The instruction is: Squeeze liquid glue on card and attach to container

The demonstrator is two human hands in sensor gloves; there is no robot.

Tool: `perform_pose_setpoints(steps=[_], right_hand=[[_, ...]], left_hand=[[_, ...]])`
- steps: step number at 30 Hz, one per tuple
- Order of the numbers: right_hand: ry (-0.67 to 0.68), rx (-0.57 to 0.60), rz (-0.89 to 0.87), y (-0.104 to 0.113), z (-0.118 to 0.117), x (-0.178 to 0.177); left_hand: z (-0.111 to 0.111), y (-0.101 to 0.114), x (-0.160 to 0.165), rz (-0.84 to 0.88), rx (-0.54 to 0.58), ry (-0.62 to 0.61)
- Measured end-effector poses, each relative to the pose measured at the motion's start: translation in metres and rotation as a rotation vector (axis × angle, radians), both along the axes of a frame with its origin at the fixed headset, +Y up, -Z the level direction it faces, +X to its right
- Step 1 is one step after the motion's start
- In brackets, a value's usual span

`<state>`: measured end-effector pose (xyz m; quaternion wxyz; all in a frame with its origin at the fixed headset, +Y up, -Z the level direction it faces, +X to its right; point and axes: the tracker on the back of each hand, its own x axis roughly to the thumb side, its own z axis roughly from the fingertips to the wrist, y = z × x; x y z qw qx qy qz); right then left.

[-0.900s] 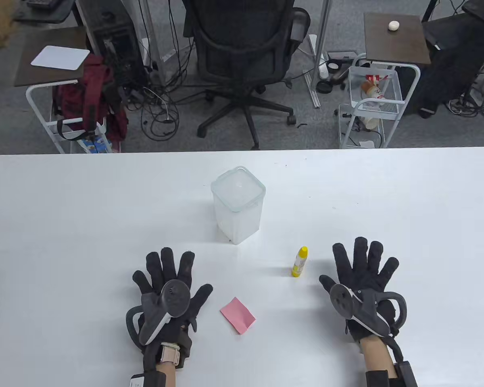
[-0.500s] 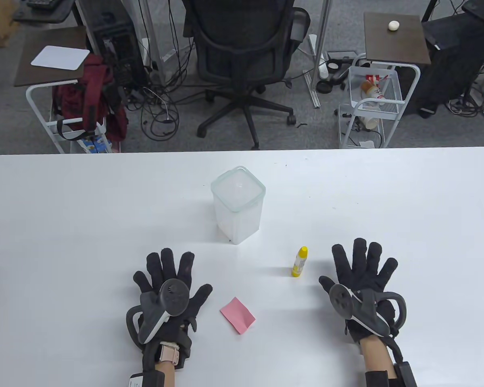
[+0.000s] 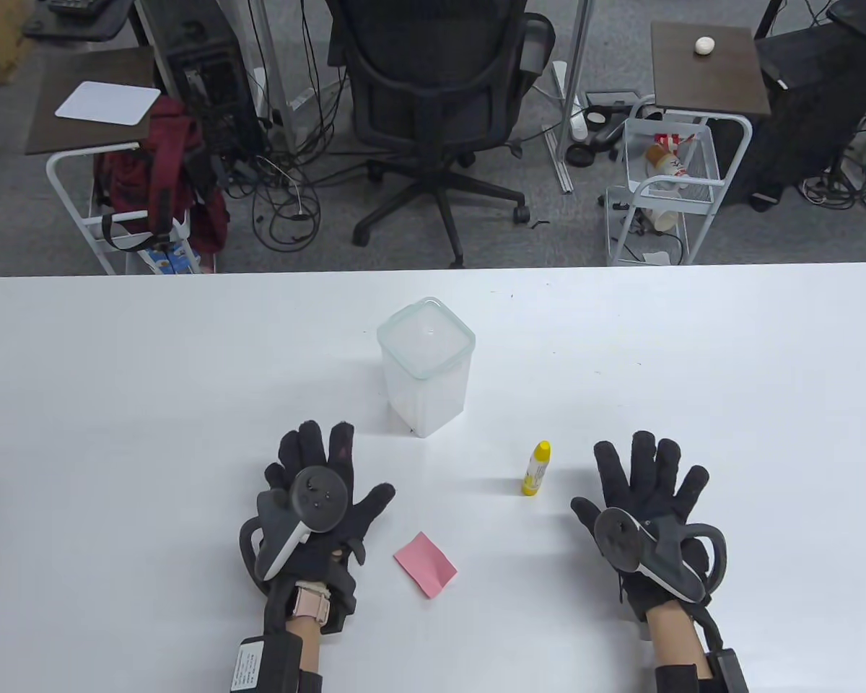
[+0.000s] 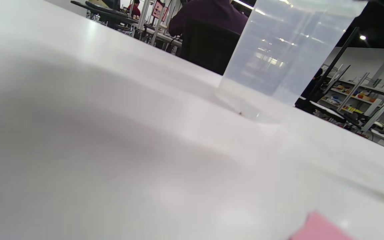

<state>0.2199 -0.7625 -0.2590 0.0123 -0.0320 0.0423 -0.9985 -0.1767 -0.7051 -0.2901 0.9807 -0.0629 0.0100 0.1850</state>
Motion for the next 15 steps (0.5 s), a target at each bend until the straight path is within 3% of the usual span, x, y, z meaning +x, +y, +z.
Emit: perform_pose_setpoints(steps=[7, 15], right_hand=[[-0.012, -0.023, -0.045, 0.0, -0.002, 0.005], [-0.045, -0.044, -0.084, -0.001, -0.003, 0.016]], left_hand=[[-0.058, 0.067, 0.031, 0.015, 0.115, -0.068], [-0.12, 0.087, 0.073, -0.007, 0.091, -0.149]])
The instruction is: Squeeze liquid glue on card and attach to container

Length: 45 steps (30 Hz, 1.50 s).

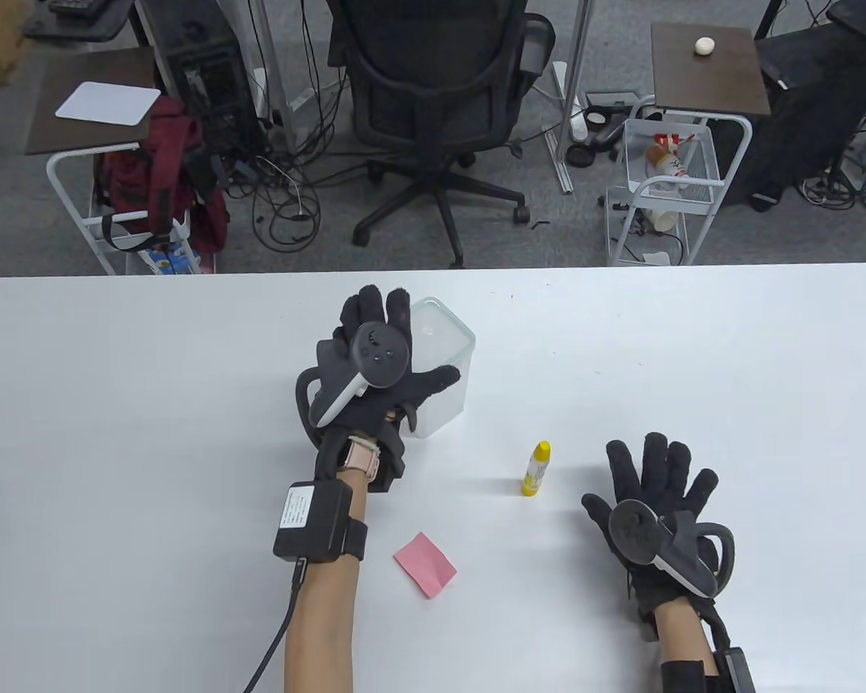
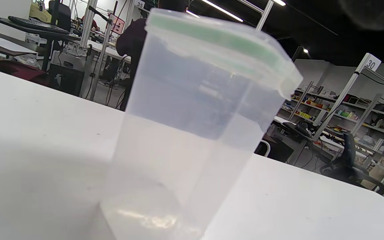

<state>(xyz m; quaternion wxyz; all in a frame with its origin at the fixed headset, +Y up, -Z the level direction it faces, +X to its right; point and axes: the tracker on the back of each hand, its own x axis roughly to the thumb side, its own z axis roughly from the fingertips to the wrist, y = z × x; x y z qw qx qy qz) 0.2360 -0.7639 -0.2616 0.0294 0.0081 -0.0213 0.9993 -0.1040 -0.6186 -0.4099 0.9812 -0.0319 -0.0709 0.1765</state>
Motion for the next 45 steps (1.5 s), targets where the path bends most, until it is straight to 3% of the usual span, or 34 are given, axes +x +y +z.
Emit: perform_pose_setpoints(steps=[8, 13, 20, 25, 33, 39, 45], right_hand=[[0.004, -0.012, -0.016, 0.001, -0.001, 0.003], [0.014, -0.022, -0.014, 0.001, -0.001, 0.003], [0.021, -0.028, -0.01, 0.001, -0.002, 0.002], [0.029, -0.01, -0.029, 0.002, -0.001, 0.001], [0.059, 0.045, -0.077, 0.007, 0.003, -0.003], [0.083, 0.066, -0.083, 0.01, 0.006, -0.006], [0.094, 0.07, -0.078, 0.01, 0.012, -0.01]], left_hand=[[-0.032, -0.009, 0.014, -0.13, -0.052, 0.007], [-0.036, -0.017, 0.012, -0.038, -0.096, -0.031], [-0.032, -0.009, 0.029, -0.162, -0.134, -0.157], [-0.02, -0.011, 0.032, -0.206, 0.035, -0.097], [0.025, 0.006, 0.033, -0.218, 0.053, -0.197], [0.057, -0.013, 0.027, -0.184, 0.027, -0.216], [0.068, -0.016, 0.022, -0.163, 0.027, -0.194]])
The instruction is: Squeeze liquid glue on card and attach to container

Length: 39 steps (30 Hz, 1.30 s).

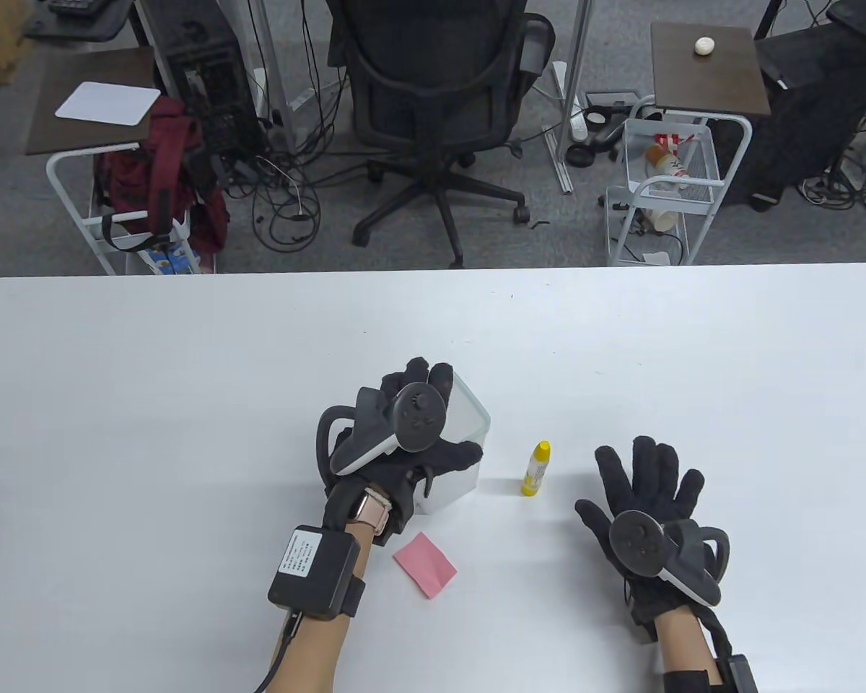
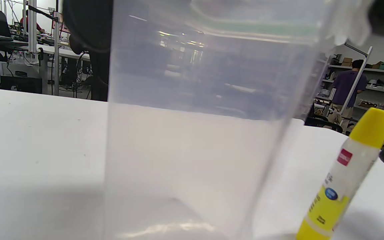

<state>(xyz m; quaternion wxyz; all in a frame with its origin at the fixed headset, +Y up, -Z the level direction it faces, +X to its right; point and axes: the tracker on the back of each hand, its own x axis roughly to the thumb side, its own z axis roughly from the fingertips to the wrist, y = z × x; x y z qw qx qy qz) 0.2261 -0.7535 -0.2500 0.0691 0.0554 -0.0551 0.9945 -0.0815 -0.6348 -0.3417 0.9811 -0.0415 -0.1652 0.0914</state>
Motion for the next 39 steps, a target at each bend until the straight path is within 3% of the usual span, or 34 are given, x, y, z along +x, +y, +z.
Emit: perform_pose_setpoints(steps=[9, 15, 17, 21, 26, 33, 39], right_hand=[[0.005, -0.005, -0.007, -0.001, 0.002, 0.0], [0.026, -0.008, -0.02, -0.001, 0.005, -0.003], [0.029, -0.015, -0.029, -0.001, 0.006, -0.003], [0.036, -0.006, -0.048, -0.002, 0.006, -0.004], [0.04, -0.012, -0.067, -0.004, 0.007, -0.004], [0.028, -0.04, -0.063, -0.008, 0.008, 0.001], [0.042, -0.031, -0.223, -0.009, 0.005, -0.002]], left_hand=[[0.012, 0.0, -0.006, 0.026, -0.041, 0.047], [0.059, 0.008, -0.05, 0.24, 0.095, 0.196], [0.086, -0.007, -0.07, 0.354, 0.1, 0.255], [0.12, -0.046, -0.094, 0.495, 0.084, 0.35], [0.135, -0.088, -0.108, 0.648, 0.044, 0.417], [0.137, -0.101, -0.127, 0.874, -0.026, 0.415], [0.138, -0.103, -0.131, 0.866, -0.038, 0.407]])
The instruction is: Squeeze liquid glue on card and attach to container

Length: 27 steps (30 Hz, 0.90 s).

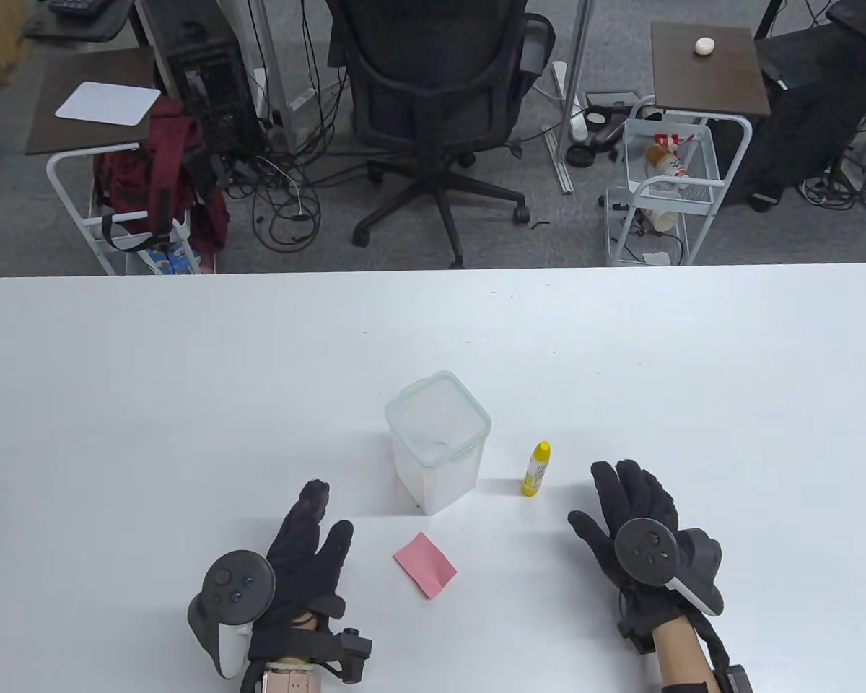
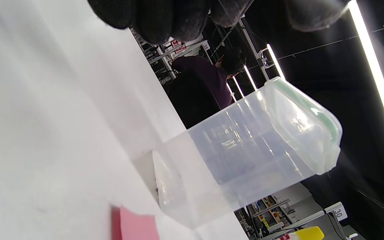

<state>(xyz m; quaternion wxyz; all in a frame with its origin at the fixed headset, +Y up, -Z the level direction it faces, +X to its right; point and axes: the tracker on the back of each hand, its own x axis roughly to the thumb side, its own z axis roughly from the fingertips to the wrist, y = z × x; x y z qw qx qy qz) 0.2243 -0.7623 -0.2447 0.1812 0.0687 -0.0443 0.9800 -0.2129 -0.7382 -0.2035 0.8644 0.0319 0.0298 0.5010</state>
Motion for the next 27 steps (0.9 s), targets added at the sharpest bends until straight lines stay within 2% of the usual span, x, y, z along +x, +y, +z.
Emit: perform_pose_setpoints(steps=[6, 14, 19, 27], right_hand=[[-0.003, -0.051, -0.143, -0.003, -0.017, -0.002], [0.068, -0.177, -0.184, -0.011, -0.044, -0.03], [-0.003, -0.178, -0.227, -0.01, -0.054, -0.042], [-0.011, -0.178, -0.336, -0.009, -0.059, -0.047]], left_hand=[[-0.004, -0.003, 0.002, 0.028, -0.019, -0.027], [-0.006, -0.004, 0.006, 0.0, -0.033, -0.039], [-0.009, -0.006, 0.009, 0.014, -0.049, -0.055], [-0.011, -0.006, 0.011, 0.017, -0.051, -0.064]])
